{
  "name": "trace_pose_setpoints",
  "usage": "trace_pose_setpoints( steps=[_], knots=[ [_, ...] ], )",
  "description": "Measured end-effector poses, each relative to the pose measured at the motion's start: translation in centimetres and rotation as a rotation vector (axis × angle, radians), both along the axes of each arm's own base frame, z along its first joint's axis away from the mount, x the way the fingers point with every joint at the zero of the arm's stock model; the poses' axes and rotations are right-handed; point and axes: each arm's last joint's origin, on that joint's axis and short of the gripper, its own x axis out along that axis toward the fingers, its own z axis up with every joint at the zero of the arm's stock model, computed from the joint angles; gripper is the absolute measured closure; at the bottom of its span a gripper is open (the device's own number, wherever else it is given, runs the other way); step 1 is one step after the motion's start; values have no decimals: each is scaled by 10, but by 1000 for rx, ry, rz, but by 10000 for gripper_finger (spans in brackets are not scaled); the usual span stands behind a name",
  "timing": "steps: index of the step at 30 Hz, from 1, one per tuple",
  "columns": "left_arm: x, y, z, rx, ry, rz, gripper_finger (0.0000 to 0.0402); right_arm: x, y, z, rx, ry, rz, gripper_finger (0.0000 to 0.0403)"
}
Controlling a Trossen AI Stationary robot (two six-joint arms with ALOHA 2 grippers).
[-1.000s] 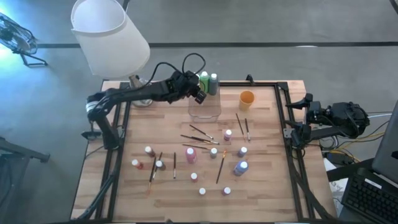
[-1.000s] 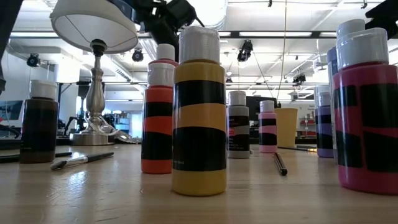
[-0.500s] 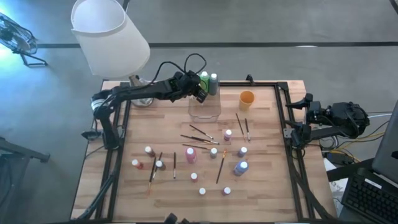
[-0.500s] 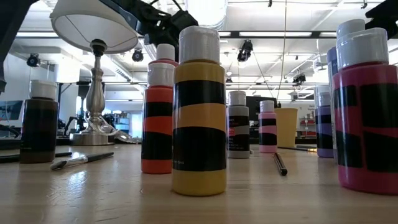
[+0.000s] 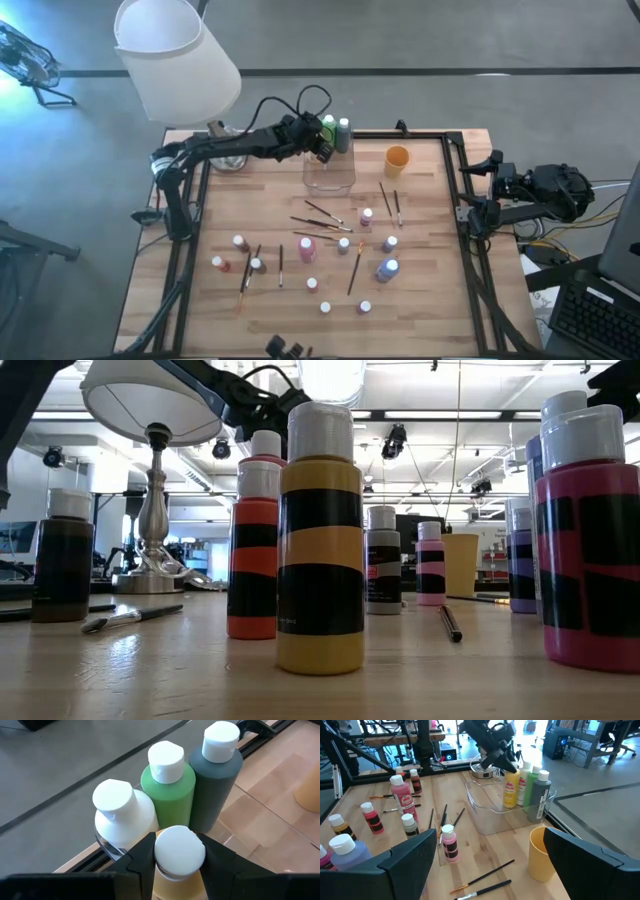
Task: Pick & Place Paint Supplies
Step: Put the big yellow paint bottle into the bin
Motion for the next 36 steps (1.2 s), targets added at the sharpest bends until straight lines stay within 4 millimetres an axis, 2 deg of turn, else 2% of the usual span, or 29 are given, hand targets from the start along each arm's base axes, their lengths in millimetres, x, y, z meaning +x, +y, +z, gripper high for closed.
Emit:
trace_pose_setpoints(
  steps=[15, 24, 36],
  knots=[
    [-8, 16, 1, -9, -19, 24, 274, 0, 0, 0, 0, 0, 0, 39],
    [-9, 17, 0, -28, -28, 32, 272, 0, 0, 0, 0, 0, 0, 39],
    [-11, 17, -1, -55, -25, 47, 237, 0, 0, 0, 0, 0, 0, 39]
  ],
)
